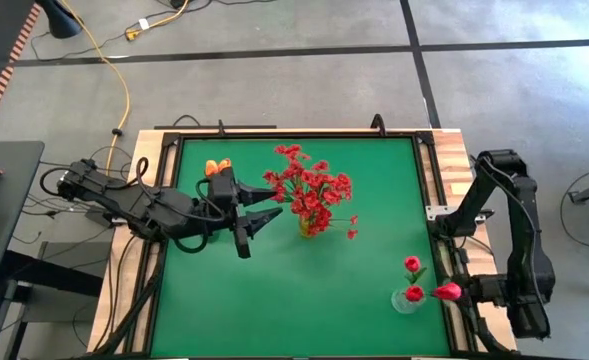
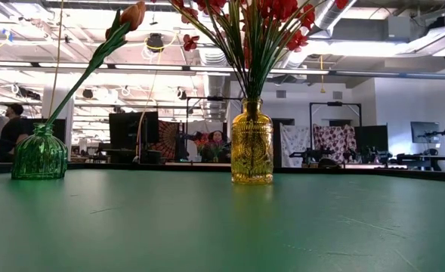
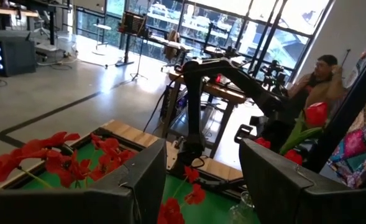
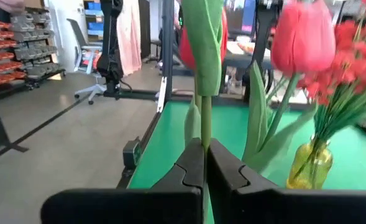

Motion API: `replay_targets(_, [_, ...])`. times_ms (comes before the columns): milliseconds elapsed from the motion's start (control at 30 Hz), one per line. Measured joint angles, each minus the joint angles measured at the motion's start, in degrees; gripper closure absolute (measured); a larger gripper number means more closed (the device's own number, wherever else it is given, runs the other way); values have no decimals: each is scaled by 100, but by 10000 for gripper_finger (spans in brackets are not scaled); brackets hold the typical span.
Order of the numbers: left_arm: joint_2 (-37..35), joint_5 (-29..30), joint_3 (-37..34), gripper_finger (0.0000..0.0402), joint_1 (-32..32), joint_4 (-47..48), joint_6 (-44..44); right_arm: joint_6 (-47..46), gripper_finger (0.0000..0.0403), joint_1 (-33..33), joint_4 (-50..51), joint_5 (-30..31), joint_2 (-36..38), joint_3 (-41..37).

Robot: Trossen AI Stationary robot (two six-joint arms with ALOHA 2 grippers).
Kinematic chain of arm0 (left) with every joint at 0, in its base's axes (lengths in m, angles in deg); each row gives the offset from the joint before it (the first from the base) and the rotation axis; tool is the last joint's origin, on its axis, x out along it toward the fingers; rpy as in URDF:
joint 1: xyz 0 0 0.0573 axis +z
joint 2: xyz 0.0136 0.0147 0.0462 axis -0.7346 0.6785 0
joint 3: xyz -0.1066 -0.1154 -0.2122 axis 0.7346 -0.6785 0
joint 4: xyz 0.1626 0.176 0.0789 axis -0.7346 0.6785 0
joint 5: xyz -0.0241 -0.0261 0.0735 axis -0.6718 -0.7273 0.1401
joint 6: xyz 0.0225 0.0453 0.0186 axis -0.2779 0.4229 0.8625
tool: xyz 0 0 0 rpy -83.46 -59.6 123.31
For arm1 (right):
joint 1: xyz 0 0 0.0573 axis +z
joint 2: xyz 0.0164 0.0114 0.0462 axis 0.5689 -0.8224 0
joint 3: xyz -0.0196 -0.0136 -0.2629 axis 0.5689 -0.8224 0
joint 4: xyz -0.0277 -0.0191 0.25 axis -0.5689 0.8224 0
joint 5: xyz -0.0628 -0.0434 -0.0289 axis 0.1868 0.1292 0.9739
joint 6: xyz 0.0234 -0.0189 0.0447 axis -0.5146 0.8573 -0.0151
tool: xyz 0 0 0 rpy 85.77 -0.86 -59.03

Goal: Sort flowers into vase by color
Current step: Put the red flower into the transparent vase, then return to Home Position

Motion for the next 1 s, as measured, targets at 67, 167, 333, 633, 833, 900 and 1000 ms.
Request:
replay_targets(67, [1,-11,0,212,0,18,-8,-80,371,-14,-96,-115,0,0])
replay_targets(167, [-1,-22,0,212,0,58,-16,-129,358,-84,-260,-219,14,0])
replay_targets(333, [-1,-24,0,212,0,83,-19,-174,331,-168,-322,-346,82,0])
replay_targets(633, [-1,-24,0,212,0,86,-19,-140,301,-201,-298,-343,431,0])
replay_targets(833, [0,-24,0,212,-2,86,-19,-128,259,-201,-331,-346,730,0])
replay_targets(900, [-1,-30,0,212,-2,88,-31,-130,237,-201,-368,-443,828,0])
replay_targets(1000, [-1,-82,0,212,-2,103,-60,-143,201,-201,-418,-847,986,0])
